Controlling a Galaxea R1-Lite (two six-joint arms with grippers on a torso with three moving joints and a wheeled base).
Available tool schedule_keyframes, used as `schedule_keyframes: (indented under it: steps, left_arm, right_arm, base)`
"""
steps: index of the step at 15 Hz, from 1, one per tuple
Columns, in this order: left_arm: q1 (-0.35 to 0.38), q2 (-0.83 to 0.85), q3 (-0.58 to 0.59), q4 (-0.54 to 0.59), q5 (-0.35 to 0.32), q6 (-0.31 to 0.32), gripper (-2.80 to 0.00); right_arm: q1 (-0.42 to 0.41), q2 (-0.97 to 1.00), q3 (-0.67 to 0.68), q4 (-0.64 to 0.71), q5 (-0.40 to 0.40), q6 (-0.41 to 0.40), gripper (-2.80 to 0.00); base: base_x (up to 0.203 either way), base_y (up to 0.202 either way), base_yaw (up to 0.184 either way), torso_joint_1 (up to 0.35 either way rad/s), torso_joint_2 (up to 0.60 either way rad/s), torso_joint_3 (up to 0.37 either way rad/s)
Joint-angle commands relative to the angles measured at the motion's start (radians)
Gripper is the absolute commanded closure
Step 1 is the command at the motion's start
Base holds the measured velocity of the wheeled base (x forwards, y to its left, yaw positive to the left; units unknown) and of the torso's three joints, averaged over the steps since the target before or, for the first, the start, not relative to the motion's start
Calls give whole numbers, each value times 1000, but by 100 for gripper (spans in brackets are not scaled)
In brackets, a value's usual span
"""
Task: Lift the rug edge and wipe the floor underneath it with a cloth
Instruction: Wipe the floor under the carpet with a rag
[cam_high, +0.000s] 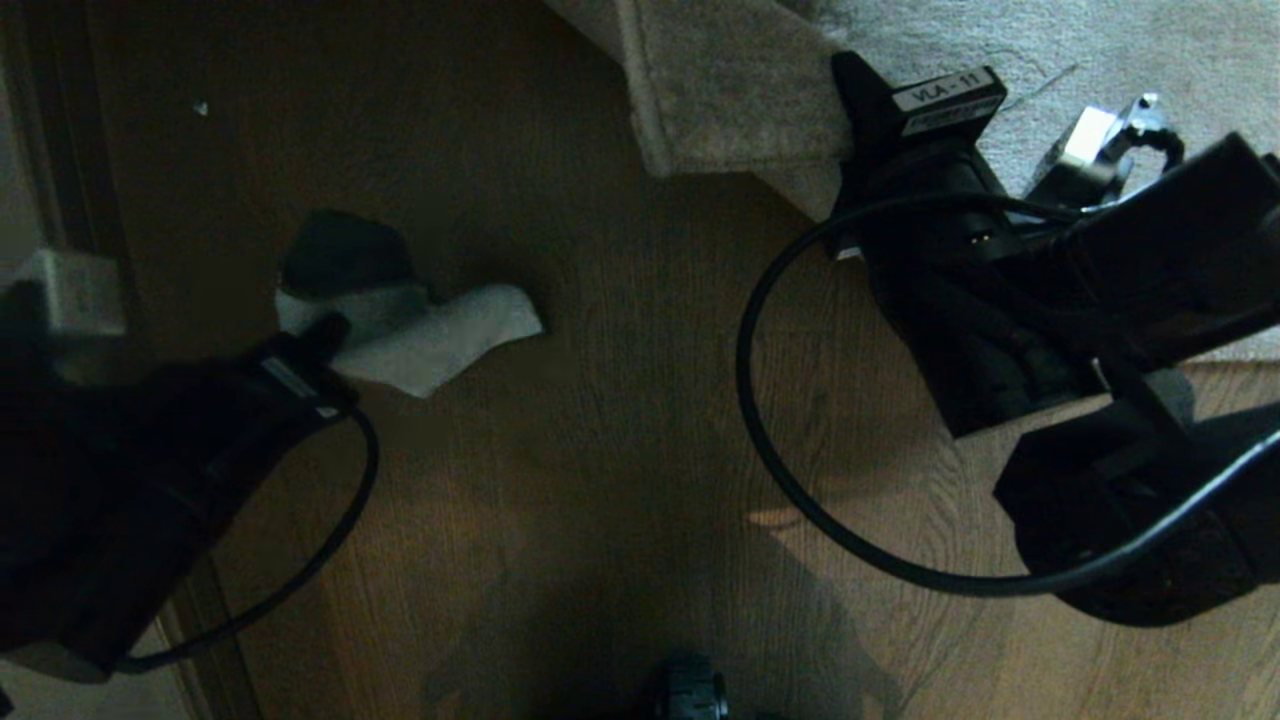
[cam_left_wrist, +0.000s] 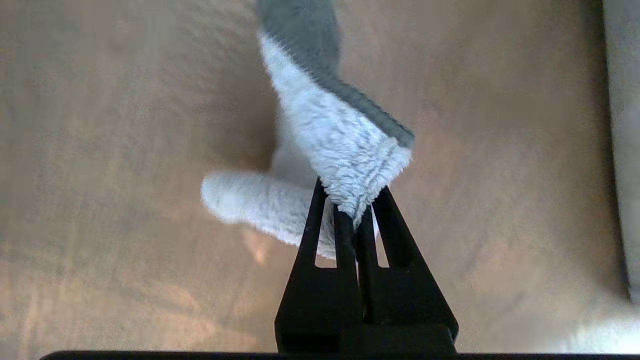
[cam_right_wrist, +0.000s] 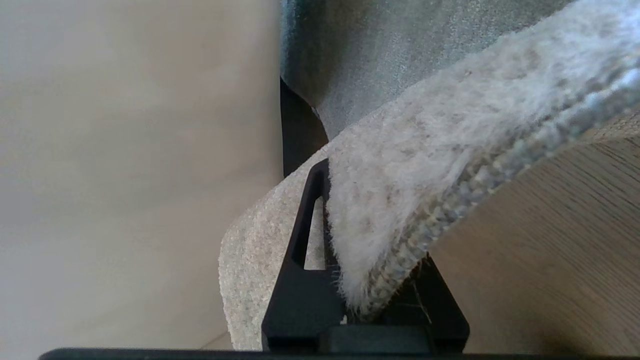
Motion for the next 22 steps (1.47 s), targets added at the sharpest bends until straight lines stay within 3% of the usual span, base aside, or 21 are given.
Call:
schedule_keyframes:
  steps: [1,8,15,22]
  left_arm:
    - [-38,34,-4,-8,-6,-3,0]
    - [-136,192,-161,-12,-11,0,0]
    - [-140,302,-301,-12,-10,-1,0]
    - [-139,312,-310,-14,-7,-1,0]
  right_arm:
    - [0,3,0,-48,-2,5,0]
    - [-1,19,-4,-48,-2,5,0]
    - [-1,19,-4,-48,-2,5,0]
    - [-1,14,-3,-48,-2,5,0]
  base:
    - [0,0,0,0,0,0]
    - [0,0,0,0,0,0]
    - [0,0,0,0,0,0]
    - [0,0,0,0,0,0]
